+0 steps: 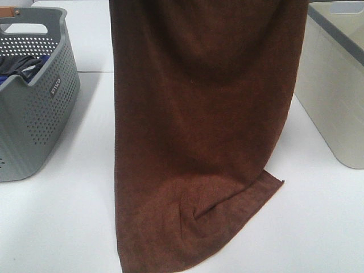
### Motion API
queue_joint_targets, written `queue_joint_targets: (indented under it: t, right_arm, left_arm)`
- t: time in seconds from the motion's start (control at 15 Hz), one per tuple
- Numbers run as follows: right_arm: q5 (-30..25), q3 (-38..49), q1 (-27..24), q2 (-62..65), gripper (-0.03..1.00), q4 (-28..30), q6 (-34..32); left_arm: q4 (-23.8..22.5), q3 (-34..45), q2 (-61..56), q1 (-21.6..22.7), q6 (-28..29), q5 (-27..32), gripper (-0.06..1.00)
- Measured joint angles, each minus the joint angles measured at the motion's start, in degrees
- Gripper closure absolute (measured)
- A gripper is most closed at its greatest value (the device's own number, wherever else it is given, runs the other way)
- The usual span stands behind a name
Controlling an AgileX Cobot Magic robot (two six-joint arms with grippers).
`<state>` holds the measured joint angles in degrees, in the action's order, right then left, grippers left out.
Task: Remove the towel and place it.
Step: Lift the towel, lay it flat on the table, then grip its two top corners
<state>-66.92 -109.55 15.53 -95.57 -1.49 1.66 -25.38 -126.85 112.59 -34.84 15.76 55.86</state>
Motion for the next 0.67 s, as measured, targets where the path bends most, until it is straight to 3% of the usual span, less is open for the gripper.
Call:
queue_joint_targets:
  t: [0.33,0.53,0.6,0.67]
  right_arm:
    - [23.89,-0.63,0.00,-9.11,0.97,2.41,8.08]
    - [32.66,-7.91,0.00,-8.02,0.97,2.64,11.92]
    - [35.75,-13.46,0.00,-6.07,0.97,2.81,12.49]
    - [36.38,-15.01,0.00,-4.98,0.97,2.86,12.95]
  left_arm:
    - [0.29,-0.34,7.05,8.65,2.41,-21.94,0.94]
    - [-1.83,-4.64,6.42,10.03,2.81,-37.13,0.94]
    - [-2.29,-8.77,5.16,10.20,2.81,-45.38,0.94]
    - [-2.46,-10.71,4.53,10.20,2.81,-48.47,0.94]
